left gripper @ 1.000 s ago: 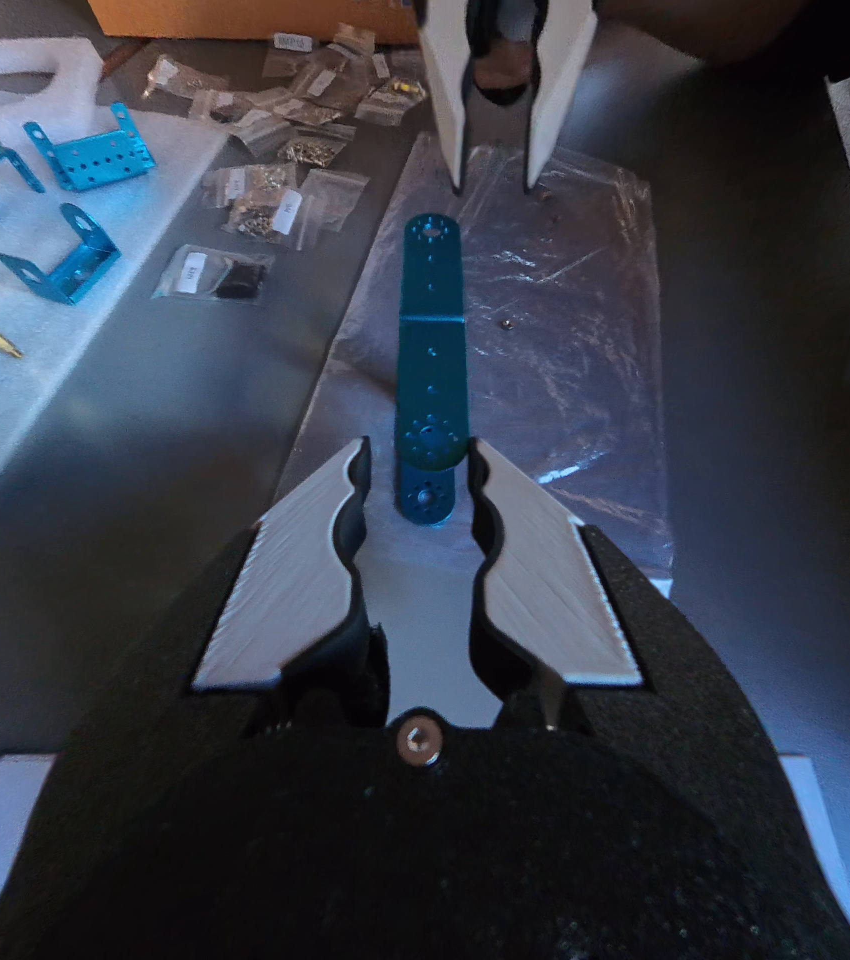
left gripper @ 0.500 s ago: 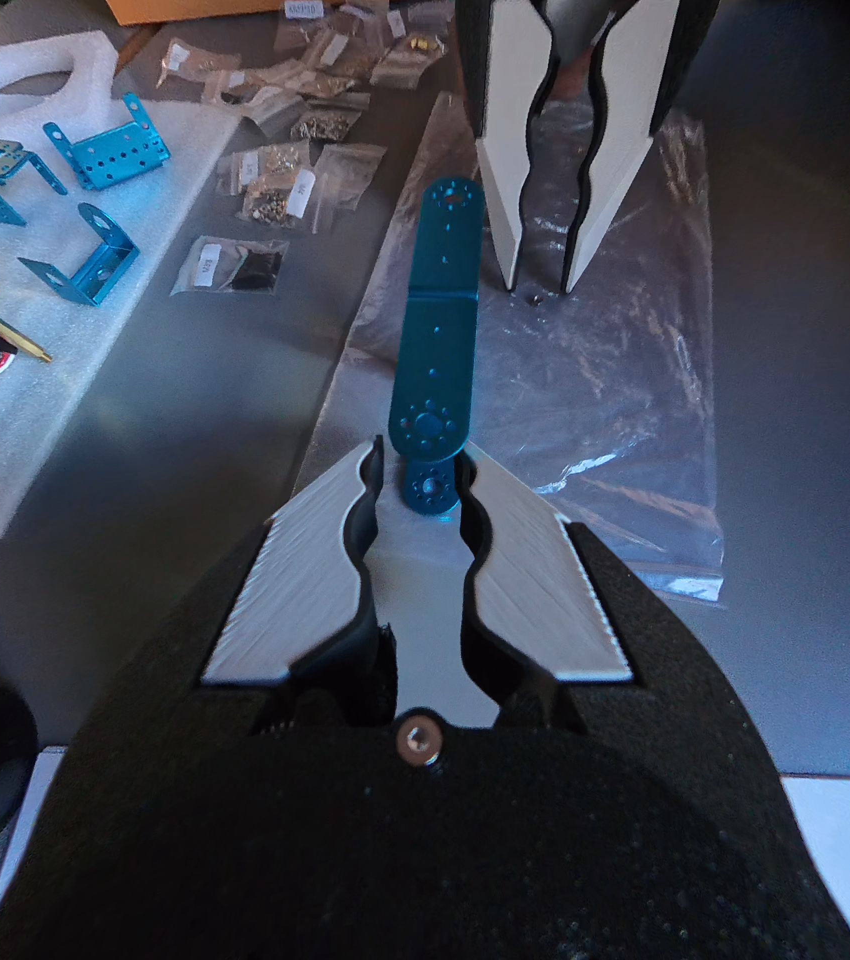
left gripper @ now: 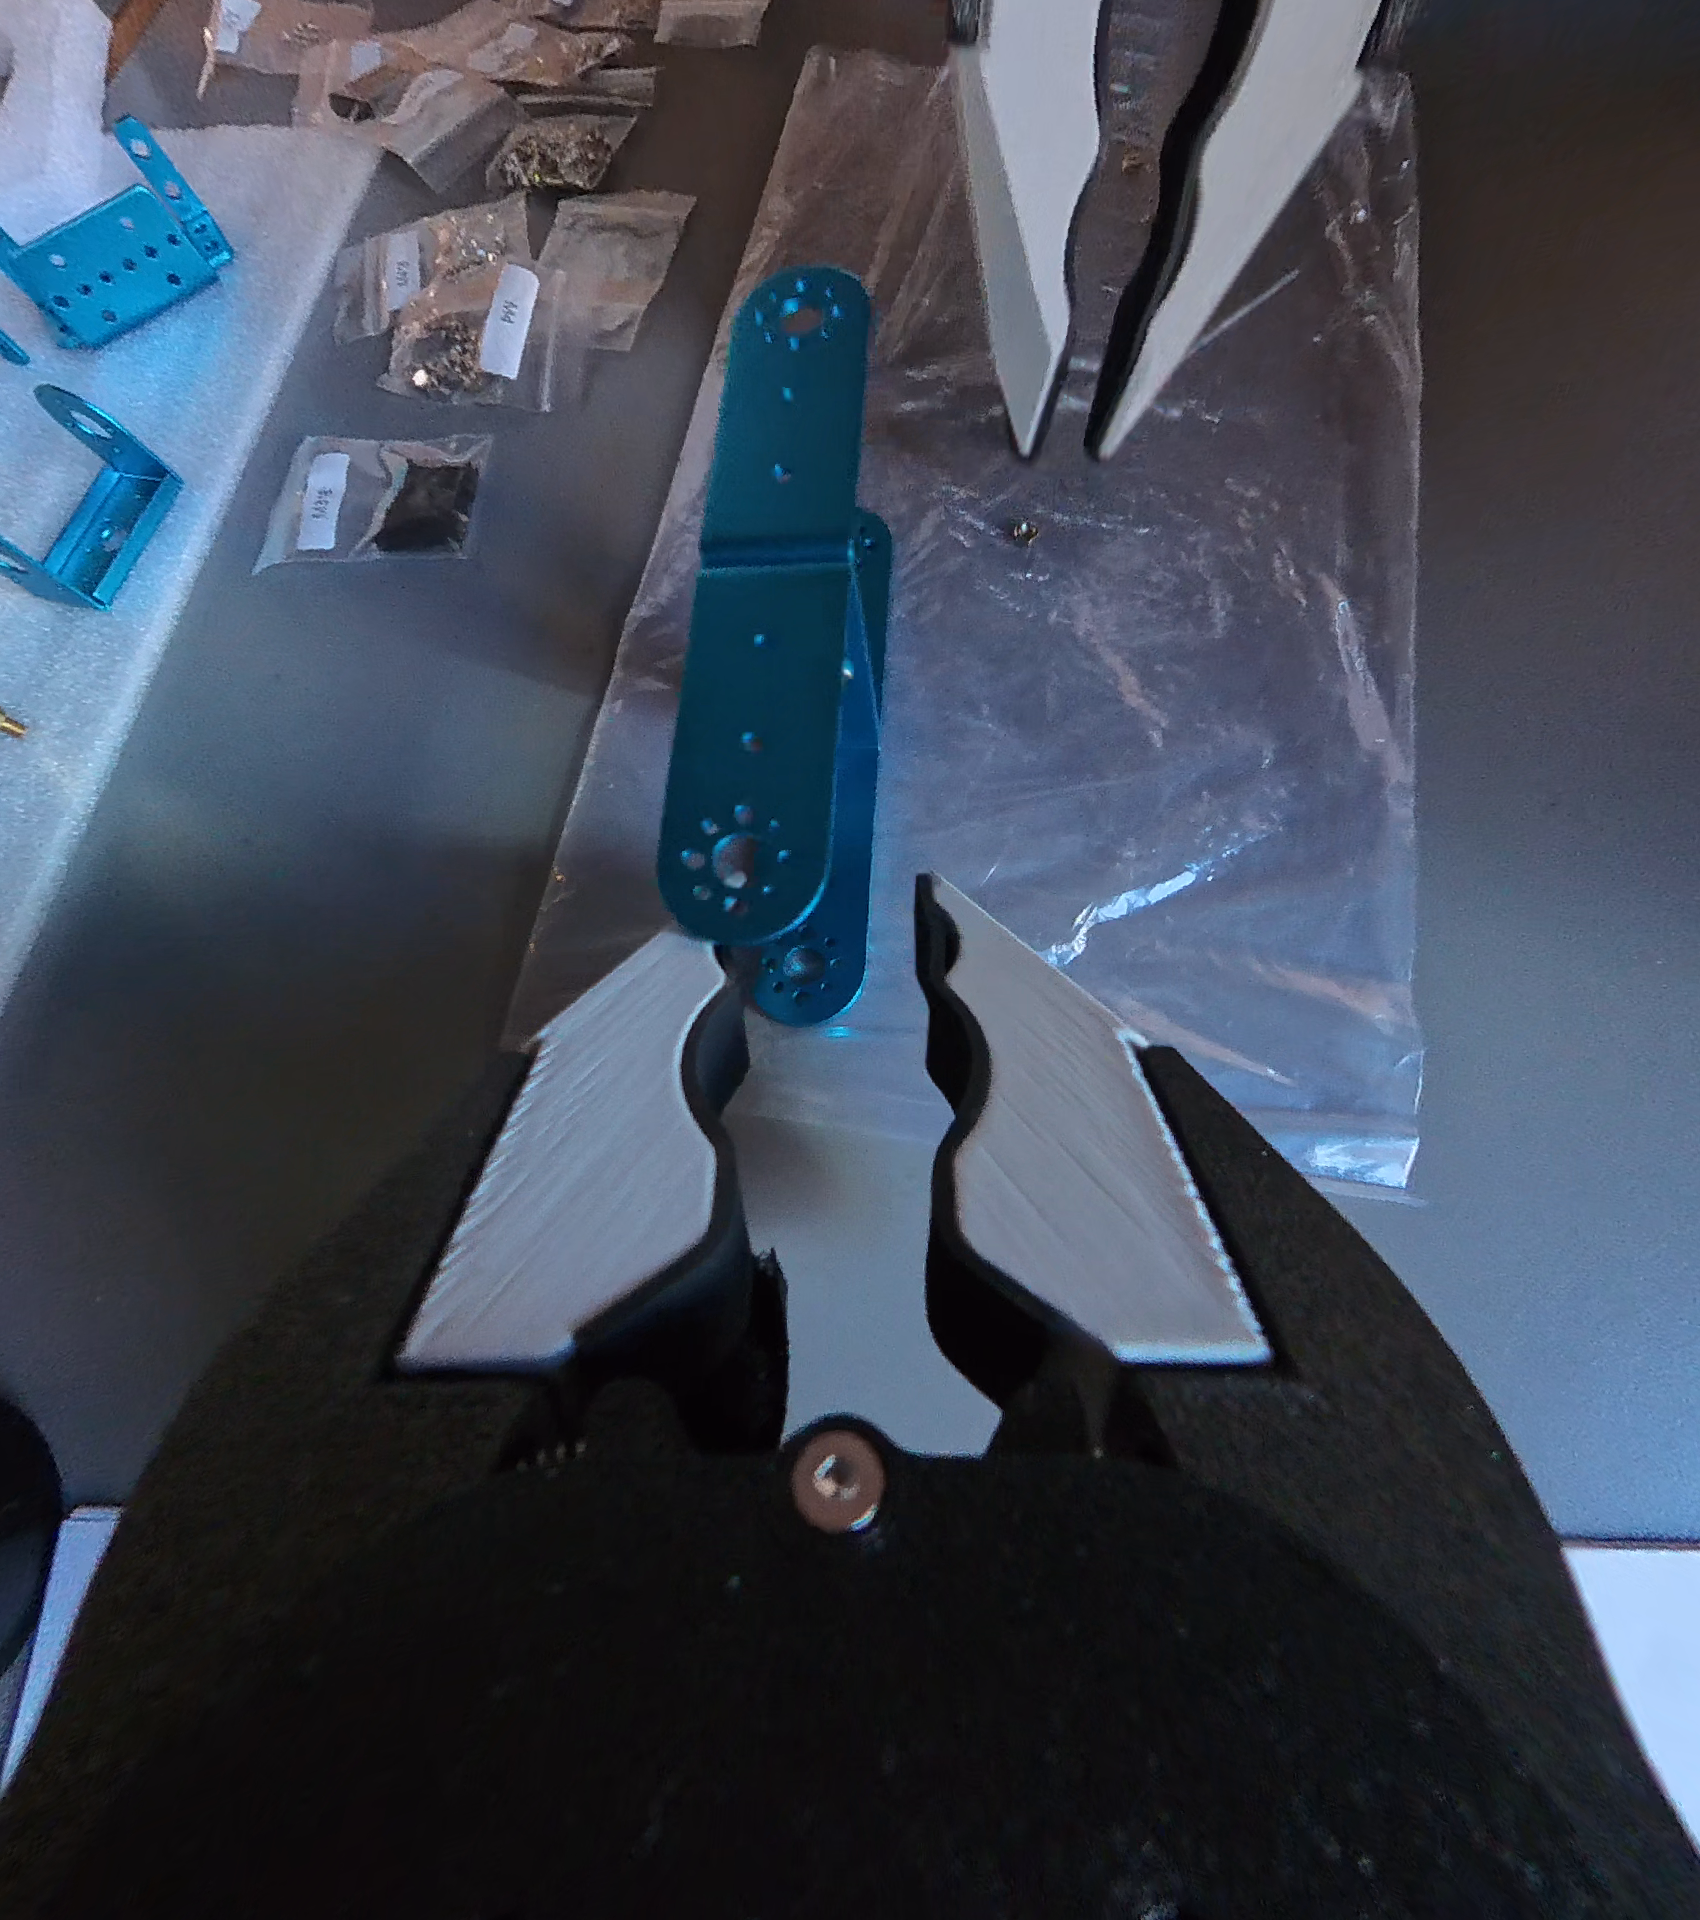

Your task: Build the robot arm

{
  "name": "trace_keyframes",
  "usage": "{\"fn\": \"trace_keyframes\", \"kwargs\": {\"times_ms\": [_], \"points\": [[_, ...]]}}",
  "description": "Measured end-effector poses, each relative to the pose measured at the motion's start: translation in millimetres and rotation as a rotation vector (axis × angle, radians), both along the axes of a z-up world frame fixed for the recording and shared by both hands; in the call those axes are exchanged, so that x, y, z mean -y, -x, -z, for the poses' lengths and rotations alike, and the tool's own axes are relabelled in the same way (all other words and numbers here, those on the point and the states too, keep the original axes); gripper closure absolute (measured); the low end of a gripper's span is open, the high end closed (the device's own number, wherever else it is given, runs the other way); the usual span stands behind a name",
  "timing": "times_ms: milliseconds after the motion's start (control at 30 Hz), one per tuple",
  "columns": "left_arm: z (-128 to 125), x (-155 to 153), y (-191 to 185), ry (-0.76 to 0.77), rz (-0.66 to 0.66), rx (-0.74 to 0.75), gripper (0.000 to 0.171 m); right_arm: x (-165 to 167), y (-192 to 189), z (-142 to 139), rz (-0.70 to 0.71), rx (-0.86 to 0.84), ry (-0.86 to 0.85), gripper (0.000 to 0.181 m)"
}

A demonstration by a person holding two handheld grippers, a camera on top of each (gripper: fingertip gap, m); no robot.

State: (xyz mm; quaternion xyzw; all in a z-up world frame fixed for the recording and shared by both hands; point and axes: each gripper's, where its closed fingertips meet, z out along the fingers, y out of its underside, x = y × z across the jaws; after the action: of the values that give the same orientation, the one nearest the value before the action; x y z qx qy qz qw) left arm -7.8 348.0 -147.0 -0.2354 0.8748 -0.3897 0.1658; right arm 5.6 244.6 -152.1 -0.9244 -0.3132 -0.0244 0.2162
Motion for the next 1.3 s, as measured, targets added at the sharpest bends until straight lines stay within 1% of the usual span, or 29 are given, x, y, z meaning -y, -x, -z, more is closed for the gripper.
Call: {"fn": "trace_keyframes", "kwargs": {"times_ms": [100,167,233,367,467,567,733,900,1000,1100,1167,1233,1300], "points": [[-1,0,2,-0.003,0.006,0.0,0.14,6,-2,-4,-0.054,0.006,0.094,0.17],[-1,-1,1,0.001,0.005,-0.005,0.14,7,0,1,-0.086,-0.024,0.159,0.172],[3,-1,1,-0.008,0.009,-0.016,0.14,1,-1,8,-0.097,-0.025,0.191,0.169],[12,-1,3,-0.048,0.018,-0.032,0.14,-7,-3,10,-0.1,-0.006,0.211,0.166],[10,1,4,-0.043,0.025,-0.03,0.14,-11,0,3,-0.114,-0.009,0.189,0.168],[11,3,4,-0.046,0.027,-0.031,0.14,-13,-1,5,-0.108,-0.005,0.205,0.168],[11,3,4,-0.045,0.026,-0.034,0.14,-12,2,13,-0.118,-0.02,0.234,0.177],[11,3,4,-0.046,0.023,-0.032,0.139,-11,2,13,-0.113,-0.025,0.235,0.178],[10,2,3,-0.042,0.018,-0.027,0.138,-13,1,12,-0.132,-0.021,0.192,0.18],[5,1,1,-0.033,0.009,-0.009,0.137,-24,-4,6,-0.177,0.04,0.05,0.18],[0,1,0,-0.006,0.007,0.004,0.137,-29,-1,3,-0.187,0.035,-0.04,0.18],[0,2,3,0.011,0.014,-0.021,0.135,-25,4,6,-0.203,0.026,-0.104,0.18],[1,0,4,0.001,0.016,-0.016,0.134,-16,-3,9,-0.191,0.095,-0.142,0.179]]}}
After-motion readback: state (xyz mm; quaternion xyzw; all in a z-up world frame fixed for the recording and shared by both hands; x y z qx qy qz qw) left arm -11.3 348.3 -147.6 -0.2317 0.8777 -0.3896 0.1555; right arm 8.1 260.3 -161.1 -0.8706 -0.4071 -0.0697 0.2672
